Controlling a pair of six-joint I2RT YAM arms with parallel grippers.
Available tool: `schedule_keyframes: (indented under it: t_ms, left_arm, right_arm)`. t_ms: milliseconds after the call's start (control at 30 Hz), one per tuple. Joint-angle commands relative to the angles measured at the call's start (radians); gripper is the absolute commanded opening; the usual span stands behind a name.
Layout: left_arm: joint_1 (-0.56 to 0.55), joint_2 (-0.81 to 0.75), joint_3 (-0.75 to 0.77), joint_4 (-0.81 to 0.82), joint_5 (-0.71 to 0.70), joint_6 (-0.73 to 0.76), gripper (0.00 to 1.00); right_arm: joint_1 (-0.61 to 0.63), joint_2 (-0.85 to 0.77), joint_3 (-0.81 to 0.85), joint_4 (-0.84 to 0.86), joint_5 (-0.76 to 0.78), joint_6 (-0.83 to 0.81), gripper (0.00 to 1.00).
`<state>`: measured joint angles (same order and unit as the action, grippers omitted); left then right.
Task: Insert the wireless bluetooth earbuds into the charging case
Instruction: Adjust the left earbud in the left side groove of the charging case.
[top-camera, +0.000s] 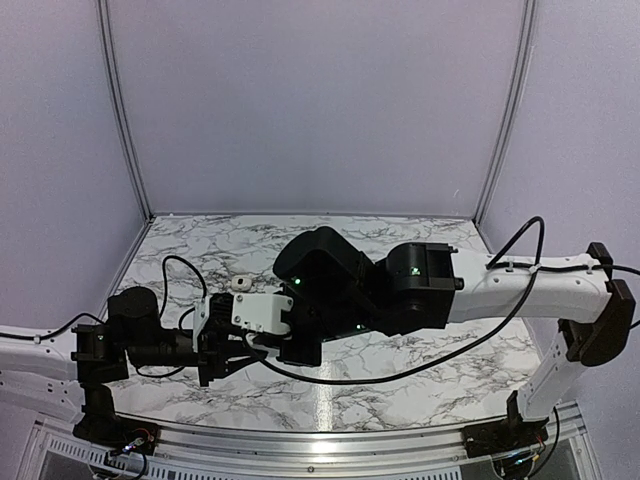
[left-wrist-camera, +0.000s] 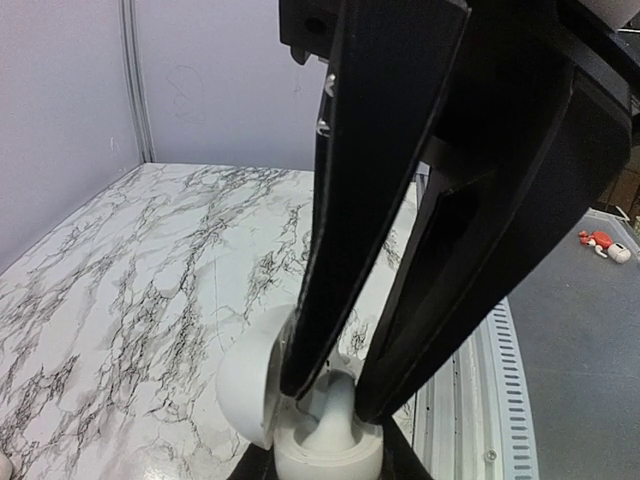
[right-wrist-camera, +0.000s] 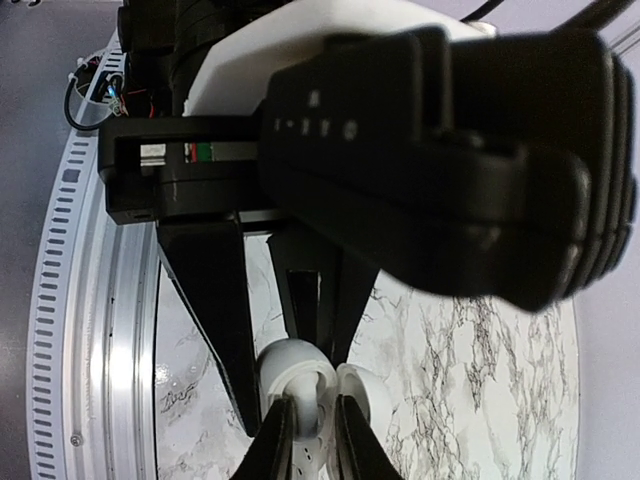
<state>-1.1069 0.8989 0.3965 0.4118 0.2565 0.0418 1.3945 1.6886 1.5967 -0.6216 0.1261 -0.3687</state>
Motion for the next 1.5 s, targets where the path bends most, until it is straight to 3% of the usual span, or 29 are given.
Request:
schedule_keyframes:
  t_ms: [0, 367, 767, 1467]
  left_arm:
    - [0.005, 0.001, 0.036, -0.01, -0.003, 0.016, 0.0]
    - [0.005, -0.081, 0.019, -0.008, -0.028, 0.007, 0.0]
    - [0.005, -0.136, 0.007, 0.032, -0.025, -0.009, 0.0]
    - [0.005, -0.168, -0.002, 0.061, -0.019, 0.0, 0.0]
  right_arm:
    - [0.008, 0.015, 0.048, -0.022, 0.02, -0.004, 0.14]
    - [0.009, -0.003, -0.001, 0.03, 0.024, 0.015, 0.0]
    - [0.008, -0.045, -0.152, 0.249, -0.069, 0.091, 0.0]
    - [-0.032, -0.04, -0.178, 0.288, -0.204, 0.13, 0.03]
